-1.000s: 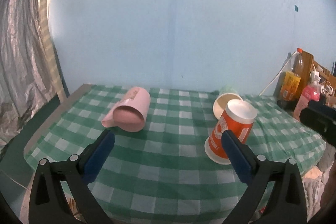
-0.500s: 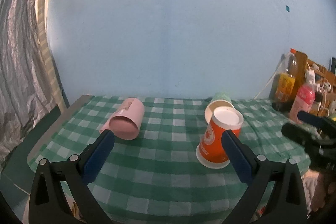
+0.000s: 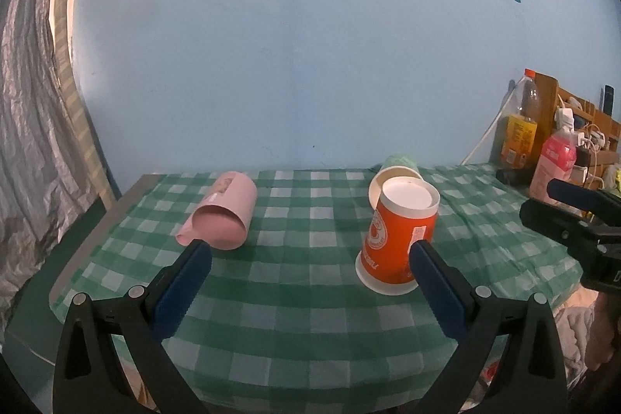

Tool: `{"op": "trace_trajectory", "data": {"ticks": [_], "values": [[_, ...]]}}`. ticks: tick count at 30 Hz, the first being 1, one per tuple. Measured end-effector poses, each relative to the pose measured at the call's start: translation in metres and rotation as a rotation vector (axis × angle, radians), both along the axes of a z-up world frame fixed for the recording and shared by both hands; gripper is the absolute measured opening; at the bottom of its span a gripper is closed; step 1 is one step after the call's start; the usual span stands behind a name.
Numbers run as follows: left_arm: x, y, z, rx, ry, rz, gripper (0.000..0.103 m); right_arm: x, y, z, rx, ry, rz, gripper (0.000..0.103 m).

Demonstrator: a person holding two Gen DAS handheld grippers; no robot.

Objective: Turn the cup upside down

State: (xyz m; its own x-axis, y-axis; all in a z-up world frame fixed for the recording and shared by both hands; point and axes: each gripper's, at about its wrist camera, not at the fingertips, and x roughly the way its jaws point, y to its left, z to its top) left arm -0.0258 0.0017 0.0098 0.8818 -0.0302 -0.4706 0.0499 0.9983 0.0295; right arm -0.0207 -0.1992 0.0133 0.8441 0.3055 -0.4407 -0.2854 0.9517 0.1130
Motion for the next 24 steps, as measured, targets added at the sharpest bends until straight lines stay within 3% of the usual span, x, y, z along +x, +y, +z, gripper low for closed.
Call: {"op": "trace_trajectory", "data": {"ticks": [14, 24], "values": [[-0.0031, 0.0118, 0.0102, -0.043, -0.014, 0.046, 0.103, 0.0005, 0.0055, -0.0039, -0.003, 0.017, 0.011, 0.086], [-0.0009, 0.0059, 0.0068, -0.019, -0.001, 0.036, 0.103, 0.0013, 0.0077, -0.0069, -0.001, 0.029, 0.013, 0.086]]}}
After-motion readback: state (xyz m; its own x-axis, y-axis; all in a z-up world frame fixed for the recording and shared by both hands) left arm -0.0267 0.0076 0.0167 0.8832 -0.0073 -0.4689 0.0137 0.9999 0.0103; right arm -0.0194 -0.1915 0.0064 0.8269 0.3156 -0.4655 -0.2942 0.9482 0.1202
